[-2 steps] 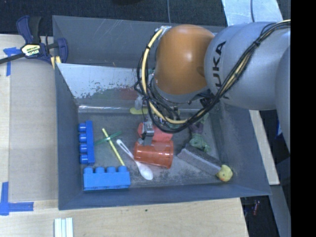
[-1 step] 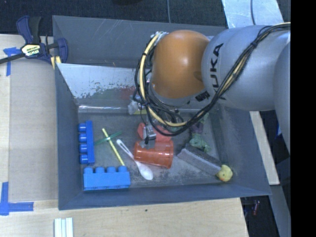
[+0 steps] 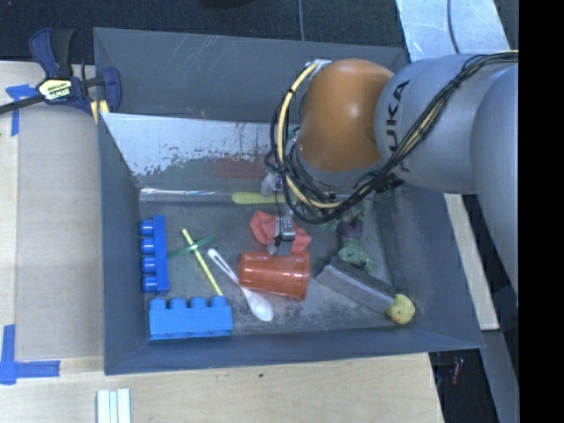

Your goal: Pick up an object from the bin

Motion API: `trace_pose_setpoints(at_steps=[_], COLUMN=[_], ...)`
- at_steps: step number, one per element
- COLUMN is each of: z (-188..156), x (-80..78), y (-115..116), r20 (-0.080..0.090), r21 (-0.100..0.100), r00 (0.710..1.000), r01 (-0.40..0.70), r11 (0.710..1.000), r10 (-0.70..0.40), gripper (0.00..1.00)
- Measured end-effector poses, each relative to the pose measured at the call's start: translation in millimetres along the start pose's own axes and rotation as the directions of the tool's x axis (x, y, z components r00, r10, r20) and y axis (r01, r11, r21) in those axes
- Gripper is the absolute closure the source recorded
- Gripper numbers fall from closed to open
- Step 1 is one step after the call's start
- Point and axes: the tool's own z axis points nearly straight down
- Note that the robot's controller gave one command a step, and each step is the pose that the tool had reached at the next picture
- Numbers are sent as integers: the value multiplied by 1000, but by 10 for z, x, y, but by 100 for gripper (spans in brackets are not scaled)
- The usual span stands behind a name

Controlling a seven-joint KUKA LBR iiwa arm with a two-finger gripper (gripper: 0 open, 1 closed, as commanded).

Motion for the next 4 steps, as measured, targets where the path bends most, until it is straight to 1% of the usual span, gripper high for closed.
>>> trace_pose_setpoints(at_steps=[1,2,3,4], z=[-144,-144,-144,237], x=[-117,-117,-117,-135], y=[-131,-131,-131,-248], r20=[5,5,5,10], r21=[-1,-2,-2,0], r00=[965,965,965,942], r01=[264,263,263,337], r11=[965,965,965,942], r10=[-264,-263,-263,-337], gripper=[100,0,0,0])
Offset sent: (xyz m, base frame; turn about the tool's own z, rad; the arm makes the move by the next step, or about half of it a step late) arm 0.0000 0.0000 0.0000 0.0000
